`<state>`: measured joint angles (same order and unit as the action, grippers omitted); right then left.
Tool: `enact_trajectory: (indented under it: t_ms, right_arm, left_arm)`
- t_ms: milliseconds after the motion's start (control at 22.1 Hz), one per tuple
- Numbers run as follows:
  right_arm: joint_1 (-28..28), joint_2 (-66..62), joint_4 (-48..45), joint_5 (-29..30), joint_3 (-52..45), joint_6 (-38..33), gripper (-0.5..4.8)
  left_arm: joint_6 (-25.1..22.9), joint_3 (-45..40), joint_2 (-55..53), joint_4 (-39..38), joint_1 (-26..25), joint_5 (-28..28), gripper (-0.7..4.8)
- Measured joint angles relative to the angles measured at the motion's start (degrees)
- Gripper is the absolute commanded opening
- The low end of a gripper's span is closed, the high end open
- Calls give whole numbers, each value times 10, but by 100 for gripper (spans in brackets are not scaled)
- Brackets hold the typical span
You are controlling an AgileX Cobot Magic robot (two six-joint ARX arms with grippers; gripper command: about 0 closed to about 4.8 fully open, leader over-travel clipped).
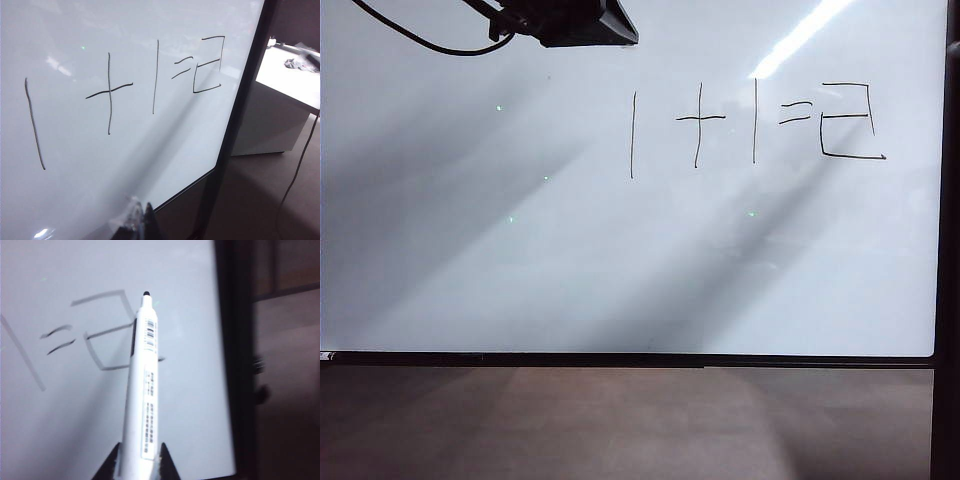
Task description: Reach to the right to find the marker pen, pick it up, and write the answer to the math problem on the whiteboard.
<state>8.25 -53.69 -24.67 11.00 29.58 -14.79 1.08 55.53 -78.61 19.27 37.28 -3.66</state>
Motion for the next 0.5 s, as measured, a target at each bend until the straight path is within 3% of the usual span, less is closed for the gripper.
enact_trajectory:
  t_ms: [498]
  right_arm:
    - [1,249,203,-133,-36,9,-6]
  left_arm:
    - [0,0,0,0,0,0,-4]
